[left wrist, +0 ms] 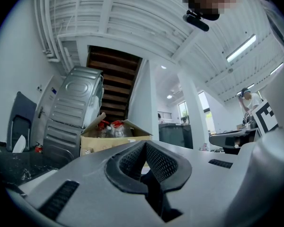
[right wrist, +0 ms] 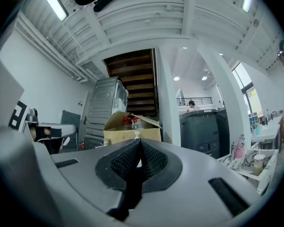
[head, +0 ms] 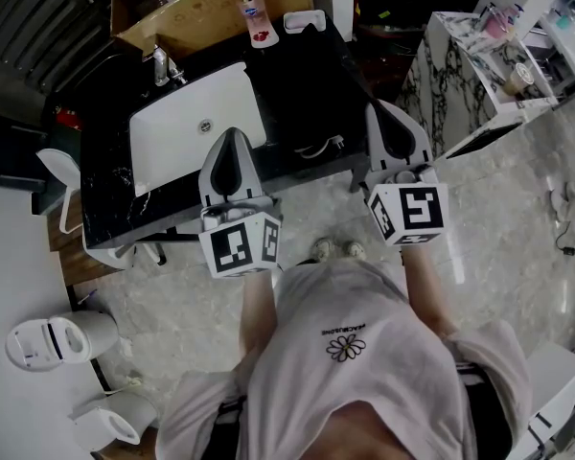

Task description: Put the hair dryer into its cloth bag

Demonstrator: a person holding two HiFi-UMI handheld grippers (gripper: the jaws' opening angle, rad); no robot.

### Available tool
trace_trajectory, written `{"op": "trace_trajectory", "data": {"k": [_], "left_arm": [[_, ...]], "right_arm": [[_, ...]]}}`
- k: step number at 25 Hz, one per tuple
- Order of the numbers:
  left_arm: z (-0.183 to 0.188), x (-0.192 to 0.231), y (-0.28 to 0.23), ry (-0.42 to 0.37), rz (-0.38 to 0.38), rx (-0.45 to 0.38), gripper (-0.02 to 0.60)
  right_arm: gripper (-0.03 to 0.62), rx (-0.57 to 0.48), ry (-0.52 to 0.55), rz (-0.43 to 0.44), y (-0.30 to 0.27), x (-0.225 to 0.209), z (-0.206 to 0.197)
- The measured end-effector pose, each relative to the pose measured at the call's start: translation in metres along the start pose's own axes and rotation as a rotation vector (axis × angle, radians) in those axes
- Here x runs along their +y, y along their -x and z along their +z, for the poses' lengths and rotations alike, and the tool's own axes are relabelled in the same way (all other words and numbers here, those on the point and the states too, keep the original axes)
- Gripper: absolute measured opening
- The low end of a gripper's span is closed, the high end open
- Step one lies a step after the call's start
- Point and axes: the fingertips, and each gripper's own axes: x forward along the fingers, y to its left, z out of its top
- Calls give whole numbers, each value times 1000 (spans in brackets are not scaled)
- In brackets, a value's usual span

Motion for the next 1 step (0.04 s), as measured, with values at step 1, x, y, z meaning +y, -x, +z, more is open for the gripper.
{"op": "trace_trajectory", "data": {"k": [1], "left_arm": [[0,0,0,0,1,1,15]], "right_arm": [[12,1,1,0,0,0,0]]}}
